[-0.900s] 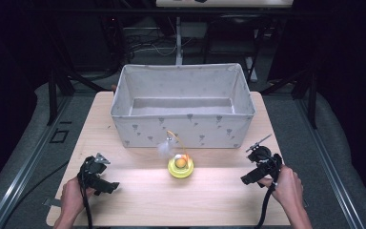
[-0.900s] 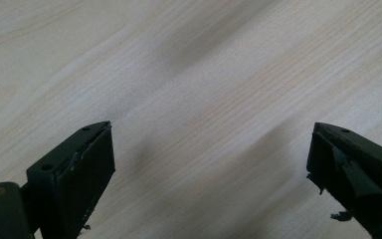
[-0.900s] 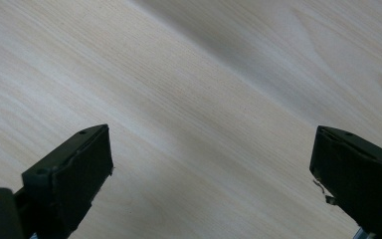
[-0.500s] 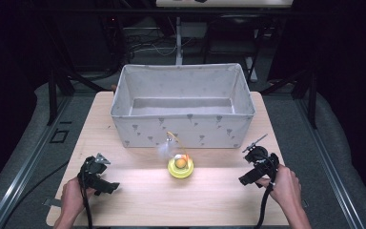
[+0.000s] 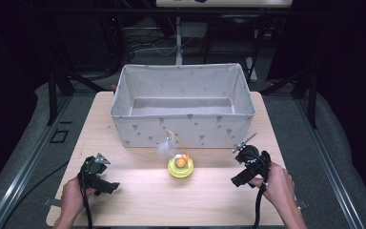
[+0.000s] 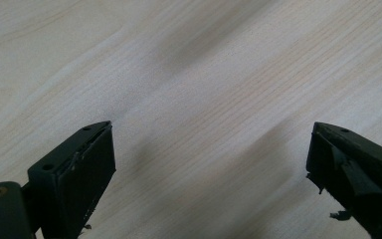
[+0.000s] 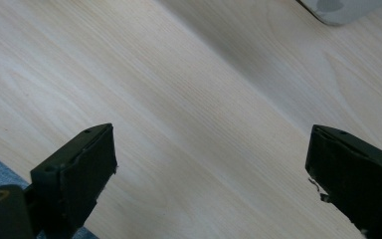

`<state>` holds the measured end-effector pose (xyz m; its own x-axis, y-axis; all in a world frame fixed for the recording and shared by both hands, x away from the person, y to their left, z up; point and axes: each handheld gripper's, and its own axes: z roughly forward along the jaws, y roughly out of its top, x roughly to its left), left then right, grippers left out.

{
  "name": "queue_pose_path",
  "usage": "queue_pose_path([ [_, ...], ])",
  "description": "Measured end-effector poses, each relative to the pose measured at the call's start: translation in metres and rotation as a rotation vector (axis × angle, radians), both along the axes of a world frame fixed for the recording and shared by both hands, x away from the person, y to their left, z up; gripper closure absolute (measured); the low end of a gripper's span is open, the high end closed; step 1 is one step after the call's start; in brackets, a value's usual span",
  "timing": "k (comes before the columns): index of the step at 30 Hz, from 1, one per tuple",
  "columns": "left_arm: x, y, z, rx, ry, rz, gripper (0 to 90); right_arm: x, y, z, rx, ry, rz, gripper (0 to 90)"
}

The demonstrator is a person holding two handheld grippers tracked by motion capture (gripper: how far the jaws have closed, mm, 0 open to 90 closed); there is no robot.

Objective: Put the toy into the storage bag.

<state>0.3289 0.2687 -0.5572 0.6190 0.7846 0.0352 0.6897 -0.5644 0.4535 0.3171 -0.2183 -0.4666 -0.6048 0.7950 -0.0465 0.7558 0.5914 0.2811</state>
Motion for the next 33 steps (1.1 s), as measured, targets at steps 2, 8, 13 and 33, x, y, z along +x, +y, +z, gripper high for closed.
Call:
queue_pose_path([
  [2,0.000,0.000,0.000,0.000,0.006,-0.005,5.3,-0.001,0.004,0.000,0.029,-0.012,-0.011,6.2],
  [8,0.000,-0.001,0.000,0.005,0.005,-0.008,5.3,0.003,0.016,0.012,0.031,0.011,0.044,6.4],
  [13,-0.001,0.000,-0.001,0.000,0.003,-0.009,5.4,0.006,0.028,0.015,0.035,0.024,0.080,6.5],
  [33,-0.002,0.001,0.001,-0.019,-0.005,-0.027,3.7,0.020,0.074,0.043,0.033,0.006,0.180,7.0],
])
